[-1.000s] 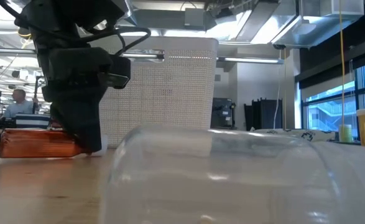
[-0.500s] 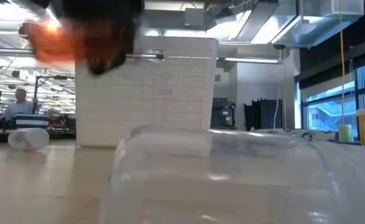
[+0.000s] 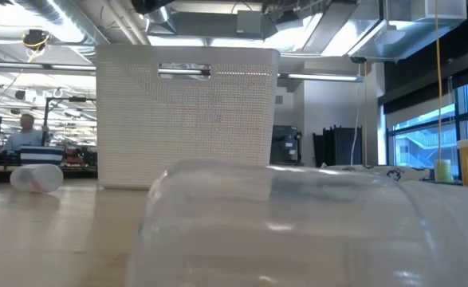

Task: Pick & place medical supplies in basket/bin
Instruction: Put the orange pill bottle into the white bin

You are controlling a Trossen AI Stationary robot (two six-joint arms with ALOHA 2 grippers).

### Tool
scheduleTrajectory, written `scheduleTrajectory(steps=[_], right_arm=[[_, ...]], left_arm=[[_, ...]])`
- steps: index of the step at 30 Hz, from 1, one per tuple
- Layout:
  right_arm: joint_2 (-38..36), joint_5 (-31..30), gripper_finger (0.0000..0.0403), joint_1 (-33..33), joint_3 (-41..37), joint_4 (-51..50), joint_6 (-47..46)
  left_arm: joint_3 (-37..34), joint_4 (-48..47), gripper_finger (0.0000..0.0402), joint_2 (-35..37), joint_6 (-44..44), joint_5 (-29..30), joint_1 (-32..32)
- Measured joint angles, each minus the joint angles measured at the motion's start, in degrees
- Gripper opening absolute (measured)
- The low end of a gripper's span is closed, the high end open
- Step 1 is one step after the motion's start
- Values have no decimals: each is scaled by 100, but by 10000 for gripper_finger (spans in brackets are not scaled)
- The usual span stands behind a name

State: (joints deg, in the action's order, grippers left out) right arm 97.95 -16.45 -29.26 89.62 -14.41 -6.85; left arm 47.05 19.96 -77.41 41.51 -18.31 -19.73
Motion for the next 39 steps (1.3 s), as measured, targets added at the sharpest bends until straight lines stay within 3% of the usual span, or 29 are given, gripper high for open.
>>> scheduleTrajectory(steps=[10, 16, 29, 39], right_arm=[[300, 330, 371, 317, 0, 214, -175], [291, 352, 350, 325, 0, 310, 110], [392, 509, 260, 460, 0, 470, 289], [398, 625, 143, 527, 0, 483, 457]], left_arm=[[0, 218, 134, -37, 221, -310, 141], [0, 400, 134, -37, 327, -415, 369], [-2, 843, 134, -41, 476, -890, 564], [-2, 897, 145, -41, 438, -736, 596]])
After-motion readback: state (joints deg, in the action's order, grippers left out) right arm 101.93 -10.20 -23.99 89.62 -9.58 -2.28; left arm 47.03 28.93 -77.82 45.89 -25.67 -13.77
